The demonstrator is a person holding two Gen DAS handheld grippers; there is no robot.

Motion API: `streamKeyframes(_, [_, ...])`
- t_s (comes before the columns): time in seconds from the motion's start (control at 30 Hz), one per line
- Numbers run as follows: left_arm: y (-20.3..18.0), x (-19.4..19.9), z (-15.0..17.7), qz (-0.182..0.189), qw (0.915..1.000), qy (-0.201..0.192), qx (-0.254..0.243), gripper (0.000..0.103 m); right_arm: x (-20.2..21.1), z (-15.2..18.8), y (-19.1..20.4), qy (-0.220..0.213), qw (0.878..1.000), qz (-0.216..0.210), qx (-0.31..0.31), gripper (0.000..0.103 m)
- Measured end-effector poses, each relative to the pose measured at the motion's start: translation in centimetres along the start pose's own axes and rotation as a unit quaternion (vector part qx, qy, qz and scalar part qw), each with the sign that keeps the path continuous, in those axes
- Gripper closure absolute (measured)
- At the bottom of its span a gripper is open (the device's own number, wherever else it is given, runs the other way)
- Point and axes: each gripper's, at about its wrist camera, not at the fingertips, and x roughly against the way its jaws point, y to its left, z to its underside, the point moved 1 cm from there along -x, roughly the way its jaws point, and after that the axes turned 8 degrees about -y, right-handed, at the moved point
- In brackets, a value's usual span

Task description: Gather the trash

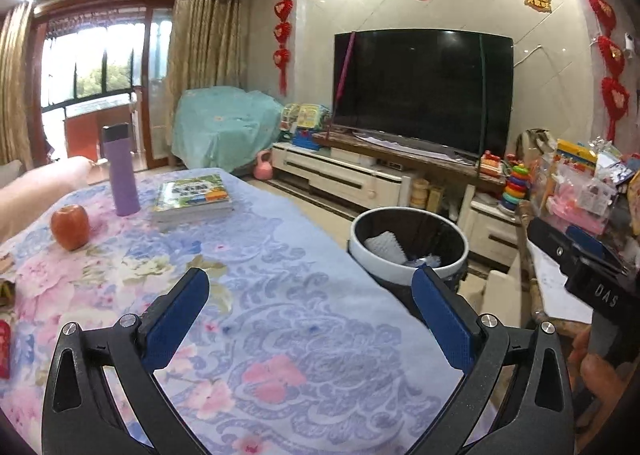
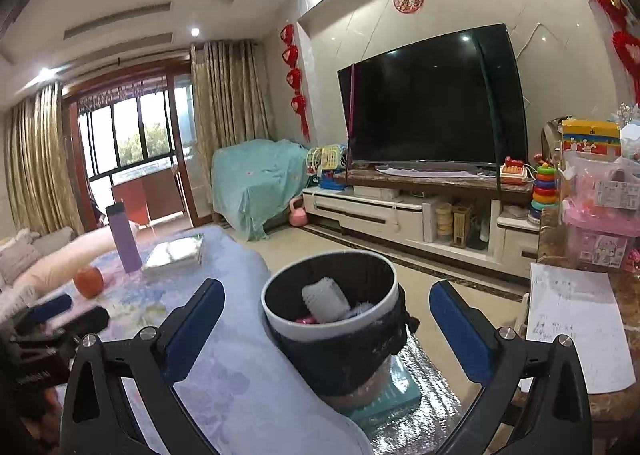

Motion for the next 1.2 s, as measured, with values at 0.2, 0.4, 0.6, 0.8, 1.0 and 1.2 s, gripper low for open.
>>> streamKeyframes(0.2, [-0.1,1.2,0.5,-0.027,0.9993,-0.019,-0.016,0.0,0.5,0.9,0.6,-0.004,1.0,-0.001,0.013,0.0])
streamKeyframes(0.4, [0.0,2.0,0.8,-0.044,0.9982,-0.032,-0.025,0.0,0.9,1.2,1.0,-0.011,1.0,0.002,0.016,0.0])
streamKeyframes(0.6, [0.0,2.4,0.7,-0.046,0.9979,-0.038,-0.025,0.0,0.9,1.2,1.2,-0.011,1.0,0.002,0.016,0.0])
streamKeyframes(0.8, [0.0,2.7,0.6,-0.05,0.9975,-0.042,-0.026,0.0,1.2,1.2,1.1,-0.014,1.0,-0.002,0.011,0.0])
streamKeyframes(1.0, [-0.2,2.9,0.5,-0.047,0.9976,-0.044,-0.028,0.0,1.7,1.0,1.1,-0.021,1.0,-0.005,0.009,0.0])
streamKeyframes(1.2, [-0.4,3.0,0.6,-0.044,0.9978,-0.043,-0.023,0.0,2.0,1.0,1.1,-0.018,1.0,-0.007,0.006,0.0])
